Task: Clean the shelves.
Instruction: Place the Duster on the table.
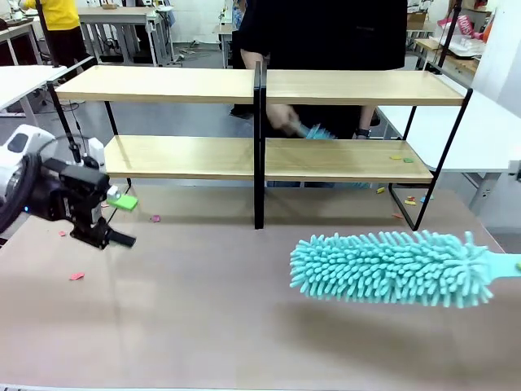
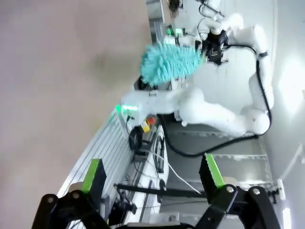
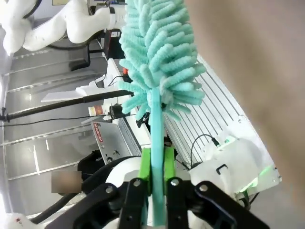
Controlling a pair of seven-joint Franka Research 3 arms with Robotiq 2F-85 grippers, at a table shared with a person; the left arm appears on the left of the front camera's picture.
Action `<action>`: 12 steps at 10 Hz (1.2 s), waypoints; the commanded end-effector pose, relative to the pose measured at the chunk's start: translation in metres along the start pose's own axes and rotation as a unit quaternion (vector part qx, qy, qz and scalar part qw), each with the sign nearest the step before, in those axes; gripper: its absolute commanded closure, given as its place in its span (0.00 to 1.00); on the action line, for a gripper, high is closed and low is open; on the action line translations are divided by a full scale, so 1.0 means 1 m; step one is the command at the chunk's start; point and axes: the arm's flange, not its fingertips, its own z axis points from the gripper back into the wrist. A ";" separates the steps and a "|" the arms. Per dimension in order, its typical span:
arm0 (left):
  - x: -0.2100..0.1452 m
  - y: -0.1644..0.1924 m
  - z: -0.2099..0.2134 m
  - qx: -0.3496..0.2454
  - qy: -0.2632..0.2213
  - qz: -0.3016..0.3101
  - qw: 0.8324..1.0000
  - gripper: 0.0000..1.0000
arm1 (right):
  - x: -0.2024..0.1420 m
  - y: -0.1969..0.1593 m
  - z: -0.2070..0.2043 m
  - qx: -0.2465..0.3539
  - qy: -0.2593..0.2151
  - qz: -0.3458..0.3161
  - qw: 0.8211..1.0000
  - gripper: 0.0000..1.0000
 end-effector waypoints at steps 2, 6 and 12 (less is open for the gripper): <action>0.000 0.000 0.000 0.000 0.000 0.000 1.000 0.00 | 0.056 -0.024 -0.024 -0.023 0.020 -0.053 0.998 0.88; 0.000 0.000 0.000 0.000 0.000 0.000 1.000 0.00 | 0.087 -0.053 -0.035 -0.058 0.063 -0.112 0.990 0.88; 0.000 0.000 0.000 0.000 0.000 0.000 1.000 0.00 | 0.041 -0.083 0.054 -0.099 -0.202 -0.154 0.962 0.00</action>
